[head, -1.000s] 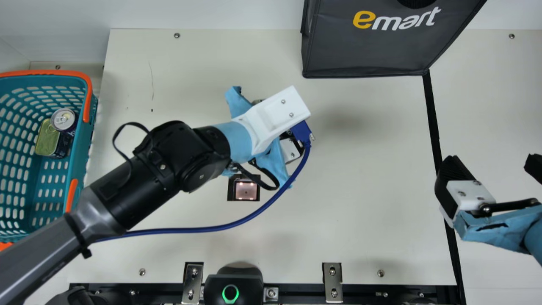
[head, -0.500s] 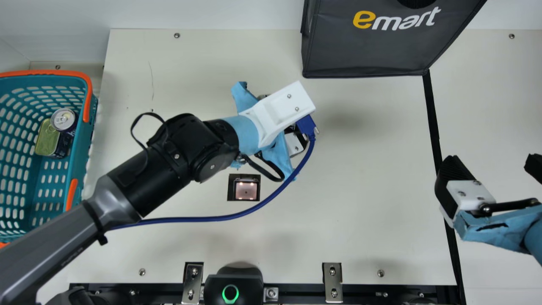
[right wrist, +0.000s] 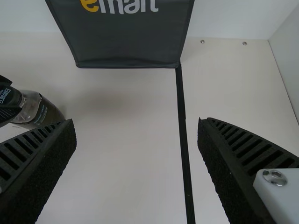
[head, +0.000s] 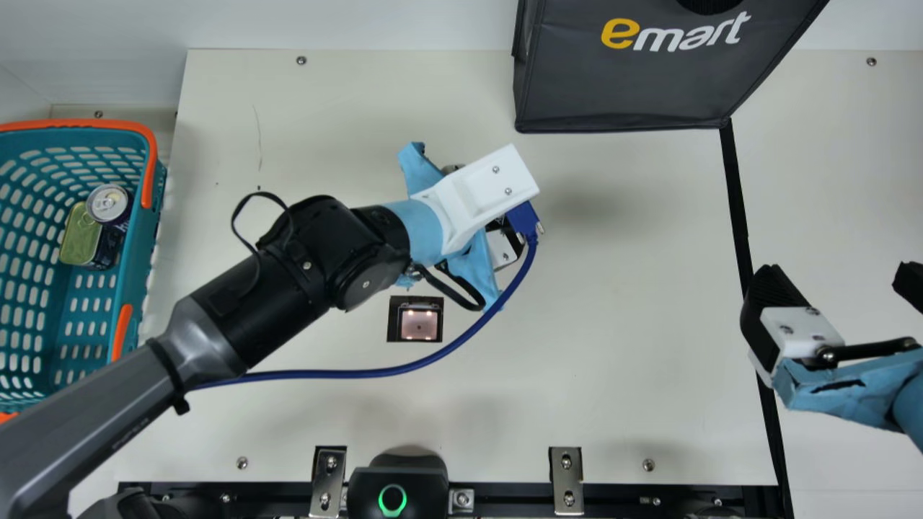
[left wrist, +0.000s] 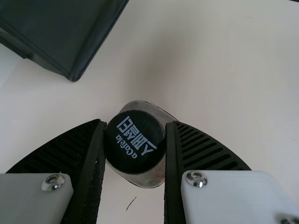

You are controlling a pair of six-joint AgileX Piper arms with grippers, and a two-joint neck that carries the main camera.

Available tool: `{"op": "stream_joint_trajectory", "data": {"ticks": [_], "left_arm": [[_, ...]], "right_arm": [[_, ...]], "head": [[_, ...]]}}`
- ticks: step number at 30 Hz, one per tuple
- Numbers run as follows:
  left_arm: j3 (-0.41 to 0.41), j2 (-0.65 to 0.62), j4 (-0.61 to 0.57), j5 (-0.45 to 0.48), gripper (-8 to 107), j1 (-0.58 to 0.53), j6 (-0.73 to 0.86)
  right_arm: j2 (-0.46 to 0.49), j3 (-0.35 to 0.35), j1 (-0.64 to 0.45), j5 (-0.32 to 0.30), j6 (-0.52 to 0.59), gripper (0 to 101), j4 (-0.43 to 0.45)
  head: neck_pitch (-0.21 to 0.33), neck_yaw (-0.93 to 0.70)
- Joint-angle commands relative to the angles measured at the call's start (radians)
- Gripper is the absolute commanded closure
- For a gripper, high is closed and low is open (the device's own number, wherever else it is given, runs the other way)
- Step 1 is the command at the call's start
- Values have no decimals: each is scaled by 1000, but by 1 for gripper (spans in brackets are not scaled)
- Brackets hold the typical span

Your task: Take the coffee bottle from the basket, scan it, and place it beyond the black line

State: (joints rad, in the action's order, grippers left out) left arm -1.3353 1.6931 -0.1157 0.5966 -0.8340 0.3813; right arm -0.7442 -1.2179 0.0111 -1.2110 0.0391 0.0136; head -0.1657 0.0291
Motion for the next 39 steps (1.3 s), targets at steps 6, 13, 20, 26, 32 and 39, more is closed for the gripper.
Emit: {"op": "stream_joint_trajectory", "data": {"ticks": [6, 13, 20, 26, 32, 39], "left_arm": [[4, 3, -1, 1, 28, 3, 5], [4, 2, 7, 0, 9, -2, -12], [-5, 0, 18, 4, 9, -6, -42], [-22, -7, 47, 7, 9, 3, -100], [-41, -29, 82, 17, 9, 20, -184], [-56, -66, 134, 37, 9, 59, -295]], "right_arm": [[0, 0, 0, 0, 0, 10, 0], [0, 0, 0, 0, 0, 10, 0], [0, 0, 0, 0, 0, 10, 0], [0, 0, 0, 0, 0, 10, 0], [0, 0, 0, 0, 0, 10, 0], [0, 0, 0, 0, 0, 10, 0]], "head": [[27, -2], [27, -2], [27, -2], [27, -2], [27, -2], [27, -2]]}}
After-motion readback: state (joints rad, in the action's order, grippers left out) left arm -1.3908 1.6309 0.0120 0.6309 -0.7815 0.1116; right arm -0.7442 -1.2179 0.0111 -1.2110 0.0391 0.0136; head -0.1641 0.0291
